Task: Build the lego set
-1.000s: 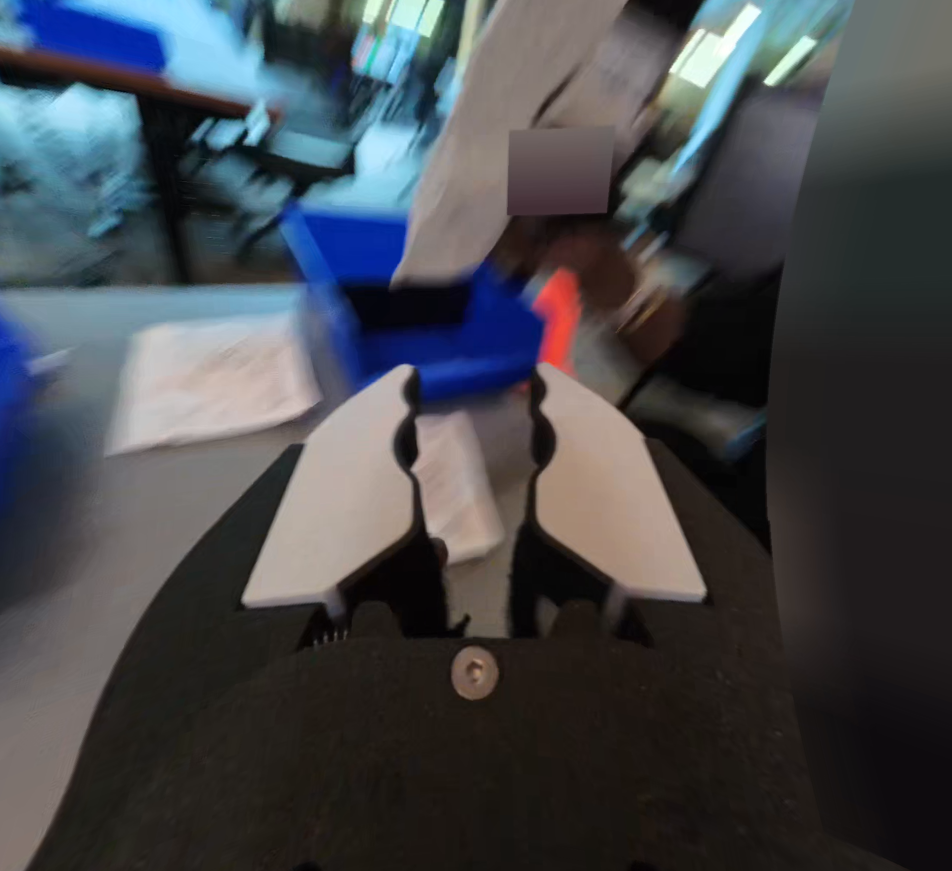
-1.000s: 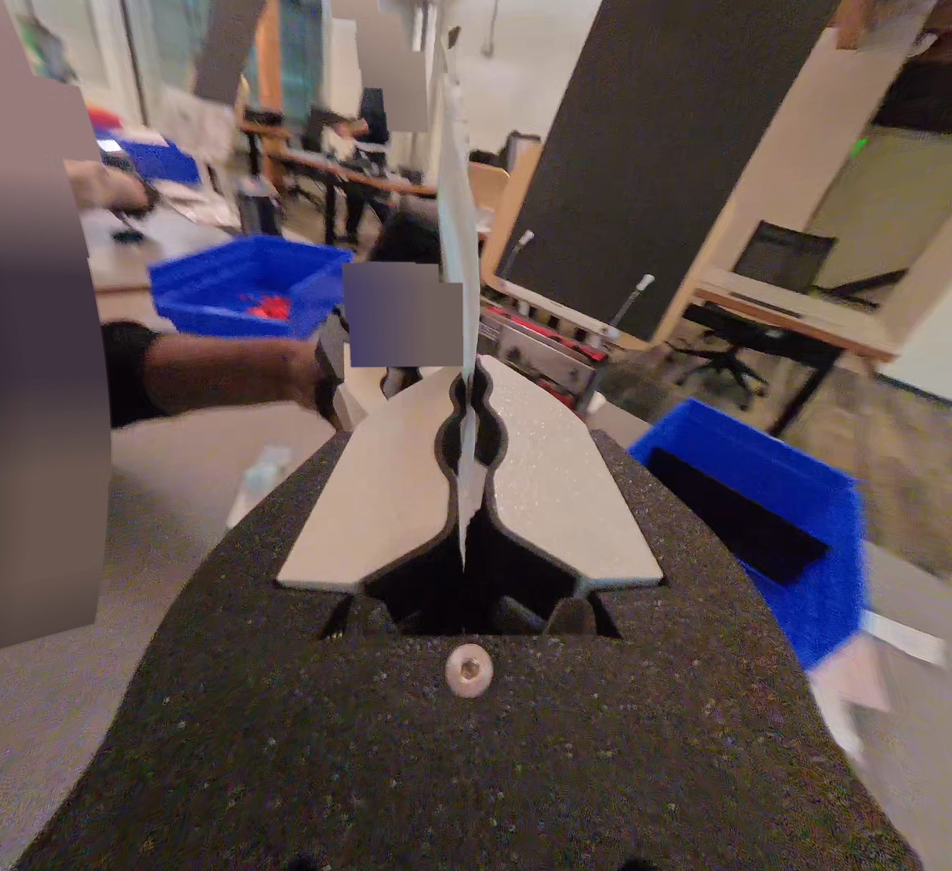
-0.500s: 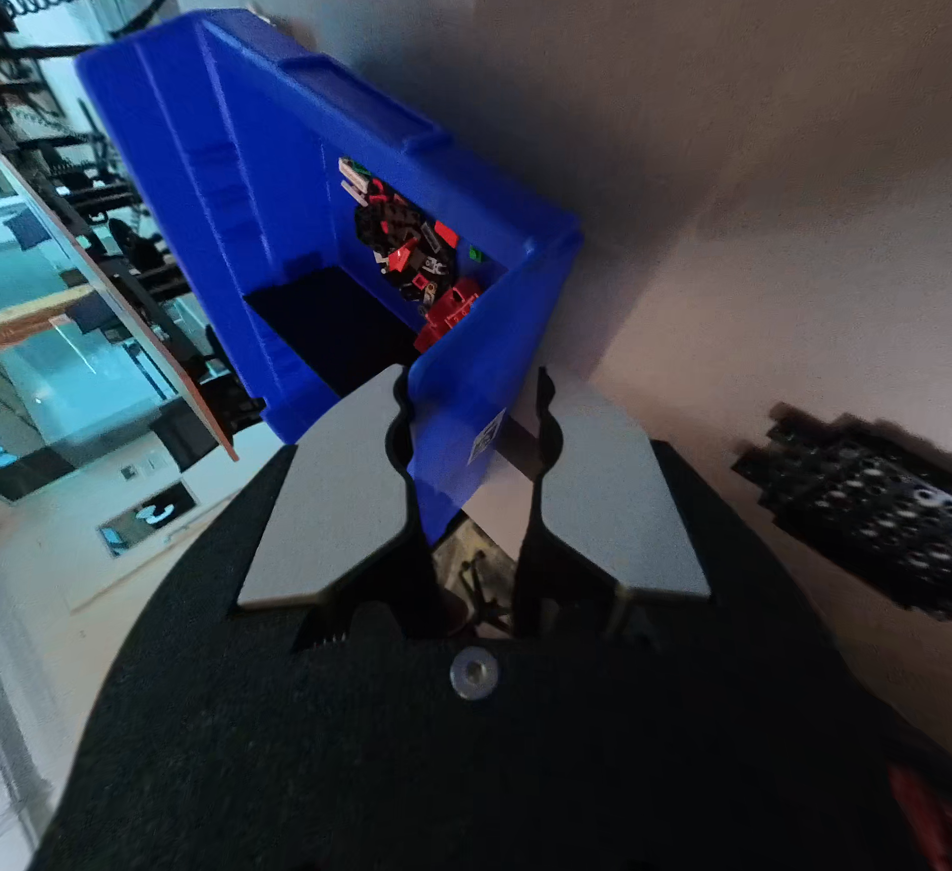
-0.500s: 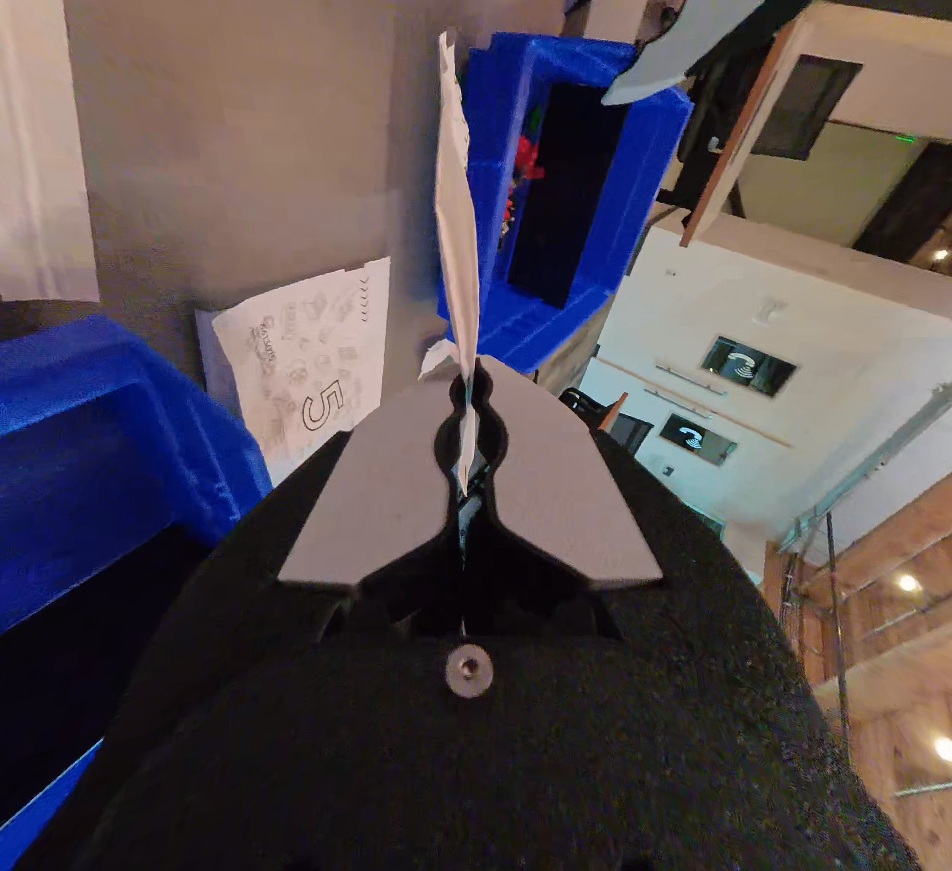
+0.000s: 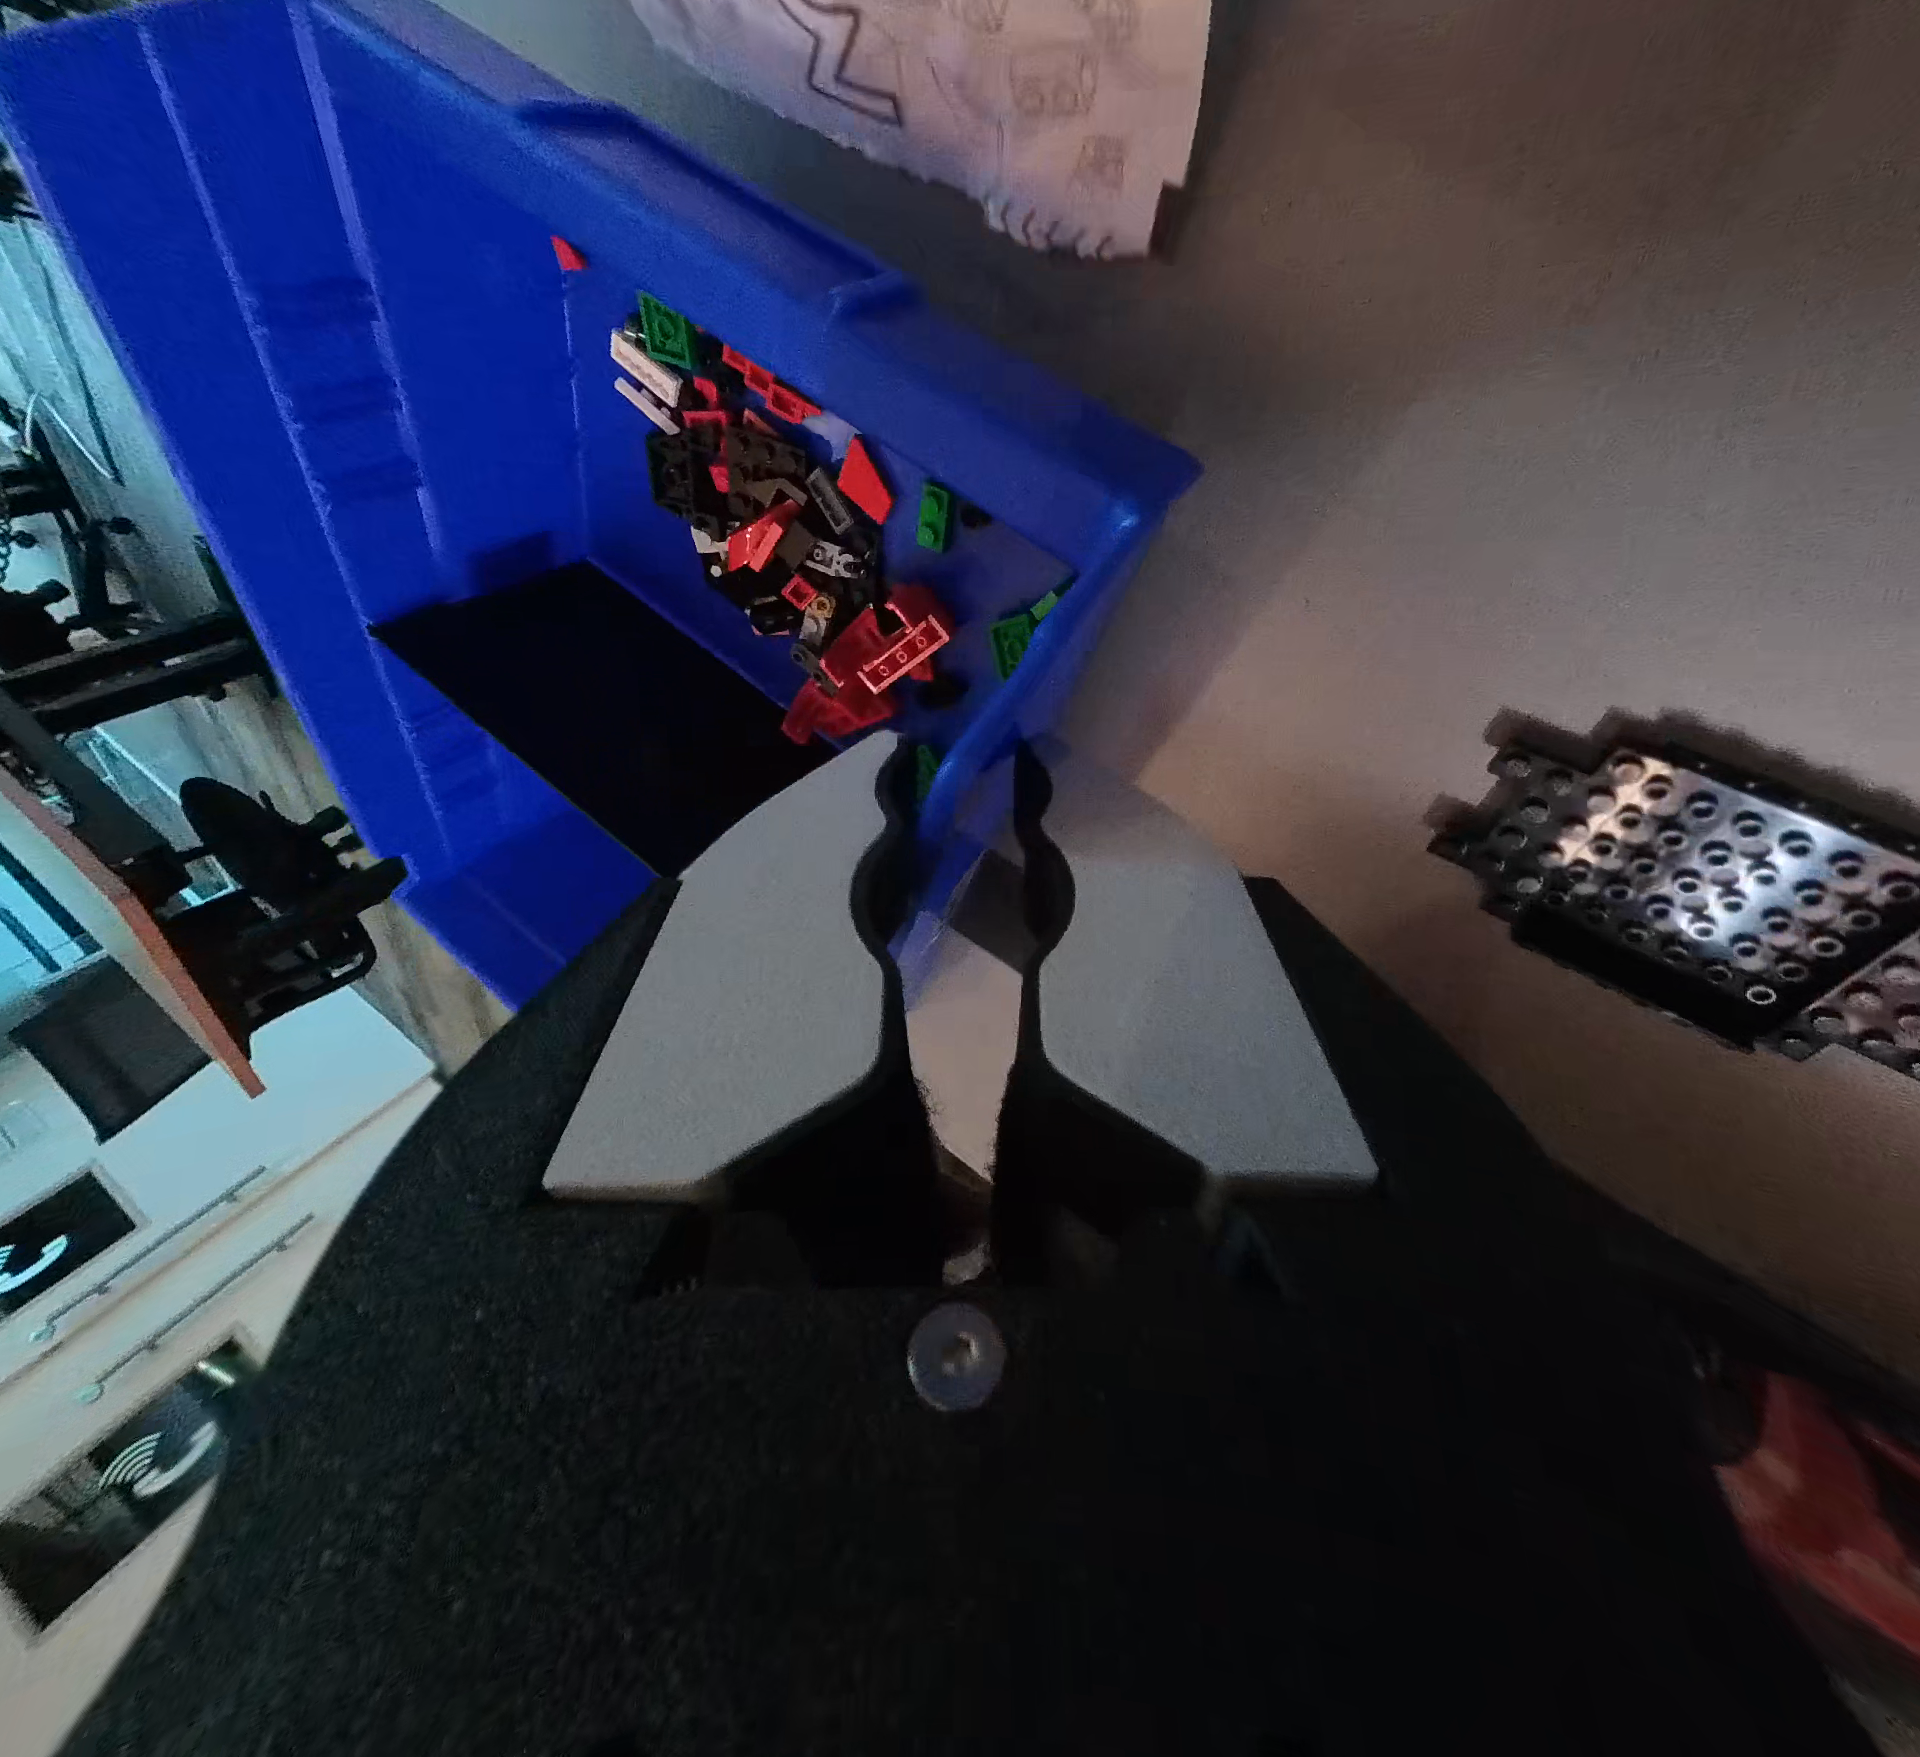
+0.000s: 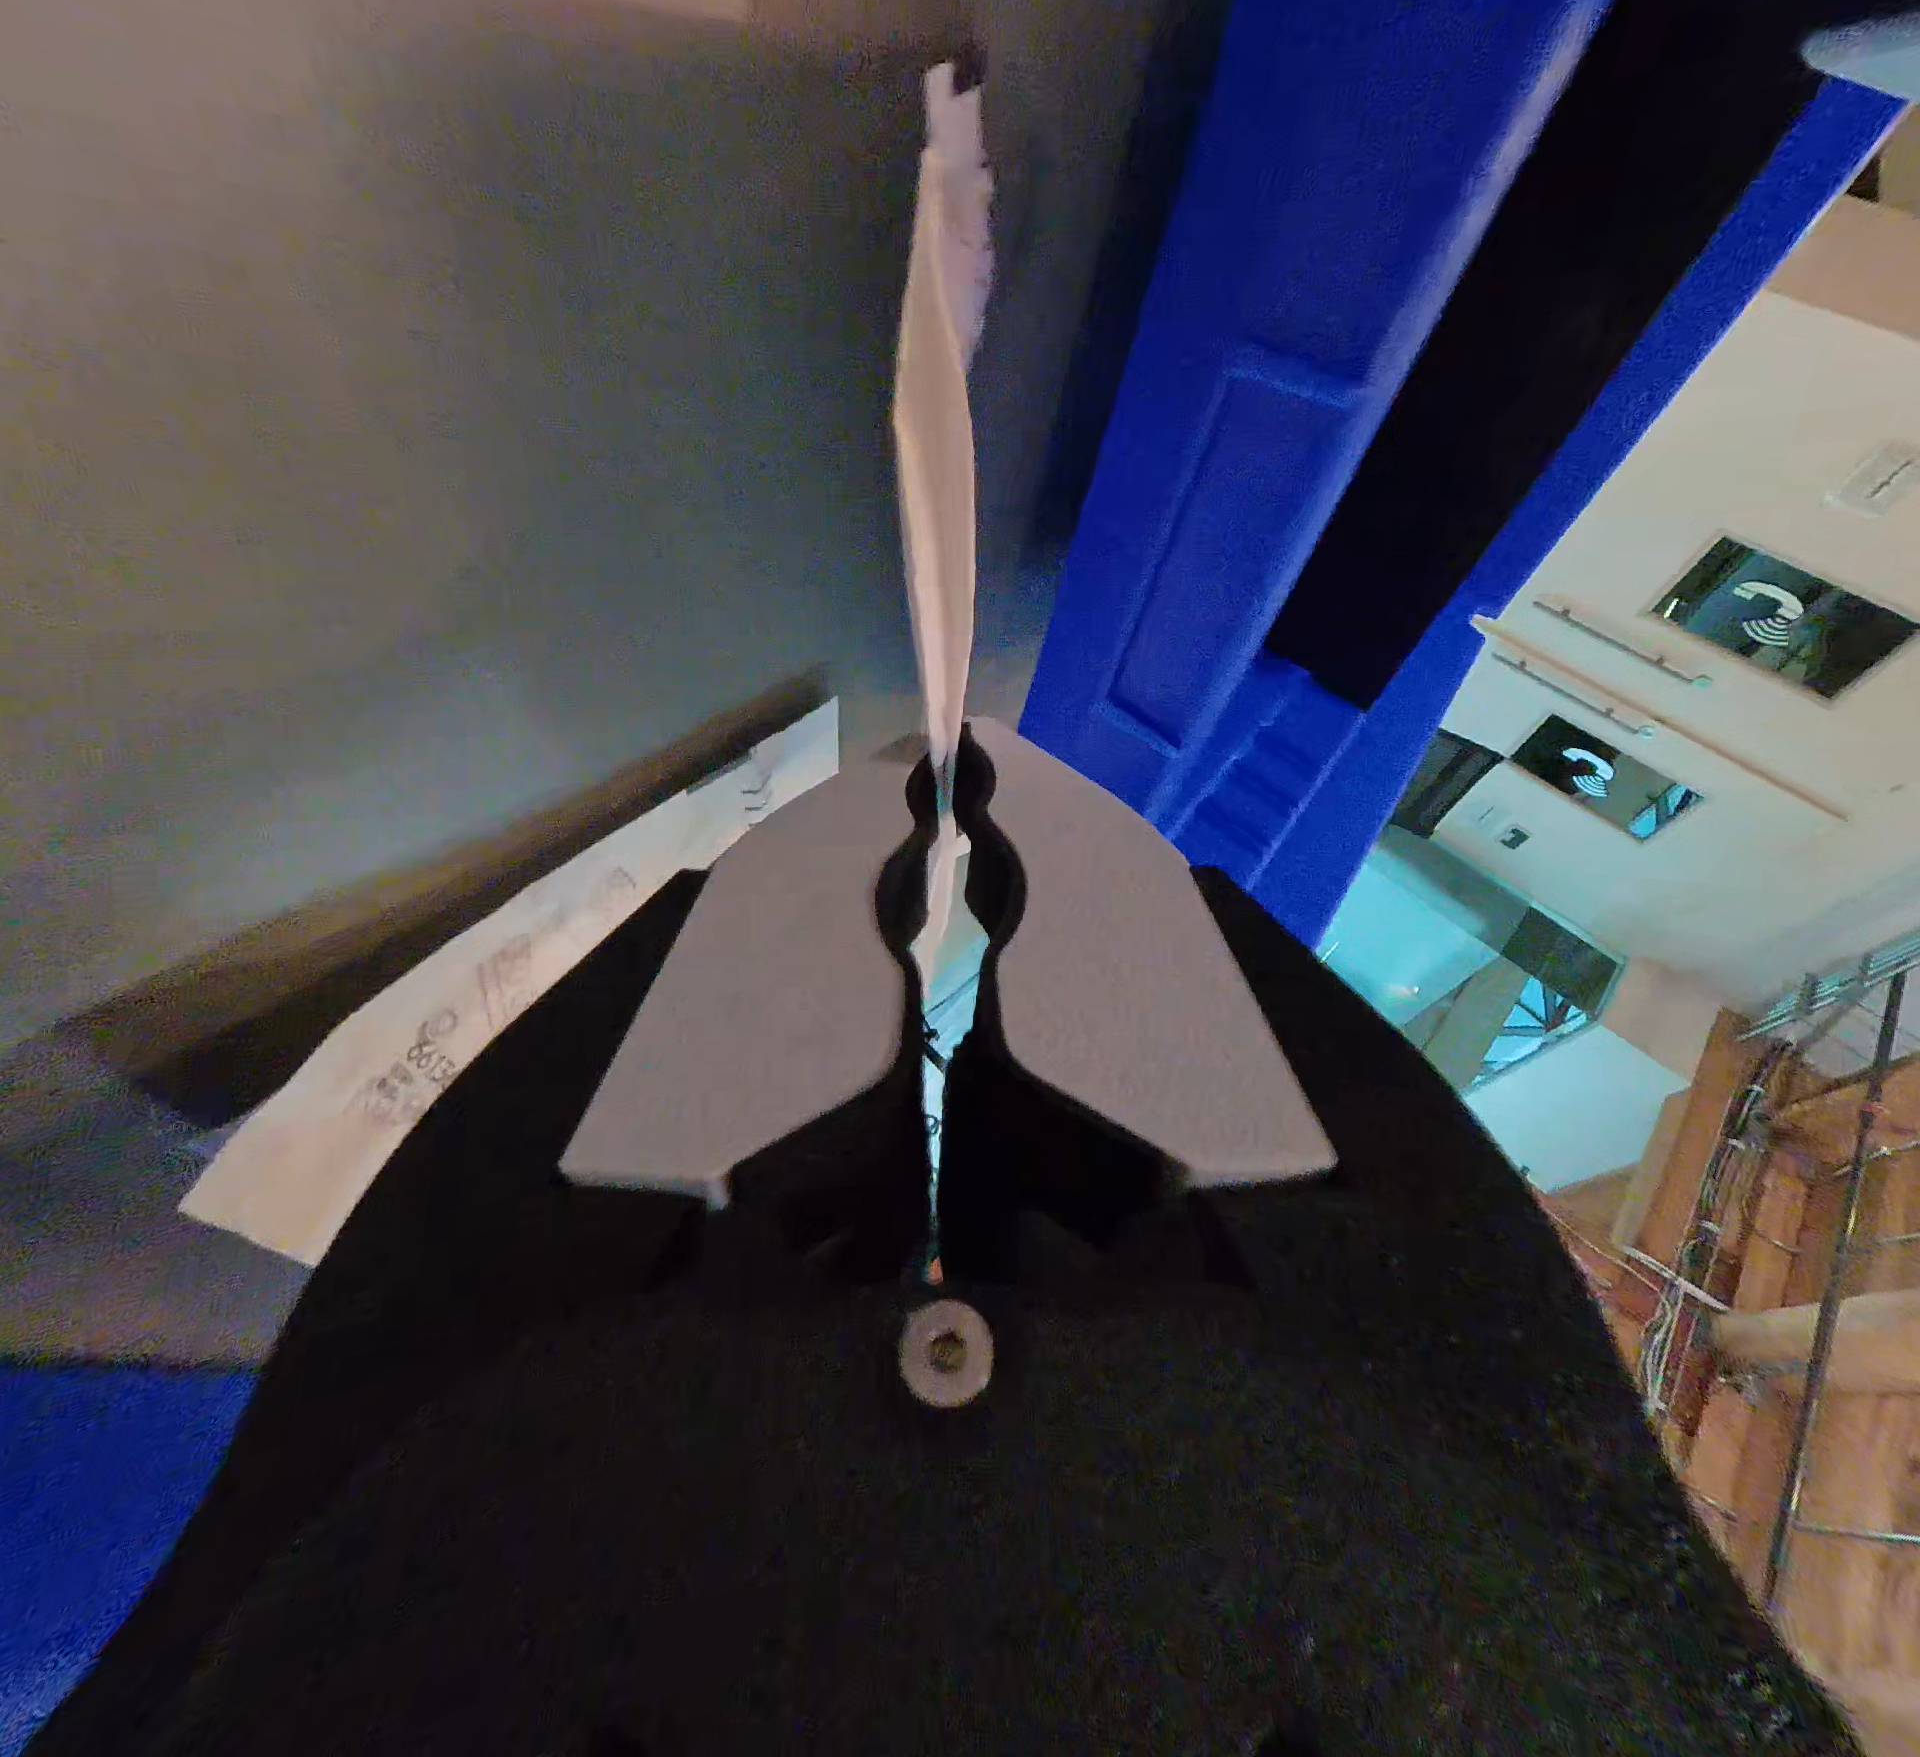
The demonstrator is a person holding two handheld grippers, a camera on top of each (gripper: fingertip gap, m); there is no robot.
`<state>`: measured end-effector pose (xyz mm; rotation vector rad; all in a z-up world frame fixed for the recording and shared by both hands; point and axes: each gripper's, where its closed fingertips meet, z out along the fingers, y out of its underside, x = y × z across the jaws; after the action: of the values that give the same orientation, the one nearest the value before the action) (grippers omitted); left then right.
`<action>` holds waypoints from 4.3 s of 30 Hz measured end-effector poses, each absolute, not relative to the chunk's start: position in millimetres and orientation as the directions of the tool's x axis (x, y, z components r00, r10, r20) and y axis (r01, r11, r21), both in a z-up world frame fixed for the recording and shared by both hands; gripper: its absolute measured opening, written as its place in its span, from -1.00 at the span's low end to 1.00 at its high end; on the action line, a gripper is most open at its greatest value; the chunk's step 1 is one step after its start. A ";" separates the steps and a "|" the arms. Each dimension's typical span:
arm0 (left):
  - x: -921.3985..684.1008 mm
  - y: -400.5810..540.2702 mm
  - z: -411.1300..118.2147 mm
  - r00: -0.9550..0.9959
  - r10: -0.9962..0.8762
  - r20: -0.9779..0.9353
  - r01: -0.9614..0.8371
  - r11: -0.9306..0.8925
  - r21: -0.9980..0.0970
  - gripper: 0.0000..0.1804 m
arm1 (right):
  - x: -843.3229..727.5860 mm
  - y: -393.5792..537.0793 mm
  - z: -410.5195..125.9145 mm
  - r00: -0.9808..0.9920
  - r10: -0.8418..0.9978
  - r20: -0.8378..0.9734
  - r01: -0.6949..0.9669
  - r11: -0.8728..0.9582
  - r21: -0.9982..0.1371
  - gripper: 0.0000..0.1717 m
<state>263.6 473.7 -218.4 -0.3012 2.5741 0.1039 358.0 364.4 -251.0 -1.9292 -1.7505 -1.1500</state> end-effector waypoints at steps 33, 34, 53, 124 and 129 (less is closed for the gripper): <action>270.5 469.1 -191.8 -0.793 -0.170 -0.585 -0.205 0.979 -0.006 -0.78 | 347.3 385.0 -294.4 0.390 0.790 0.473 0.918 -0.370 -0.139 -1.00; 270.2 469.2 -192.4 -0.794 -0.169 -0.584 -0.206 0.979 -0.002 -0.78 | 347.9 380.0 -297.7 0.382 0.802 0.460 0.922 -0.365 -0.130 -1.00; 267.7 453.8 -200.9 -0.771 -0.234 -0.592 -0.268 0.963 -0.032 -0.48 | 348.7 320.3 -128.5 0.726 0.572 0.382 0.663 -0.437 -0.608 -0.51; -18.8 272.2 -220.3 0.434 -0.896 0.096 -0.383 -0.280 -0.880 -0.34 | 541.1 484.5 -236.3 0.681 0.572 0.457 0.730 -0.571 -0.374 -0.99; -16.8 269.9 -220.4 0.412 -0.902 0.127 -0.369 -0.293 -0.882 -0.33 | 533.3 472.0 -246.5 0.729 0.594 0.341 0.684 -0.619 -0.384 -0.52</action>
<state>-16.8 269.9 -220.4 -1.8520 1.0901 -0.8236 533.3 472.0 -246.5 -2.4368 -0.9715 -0.2456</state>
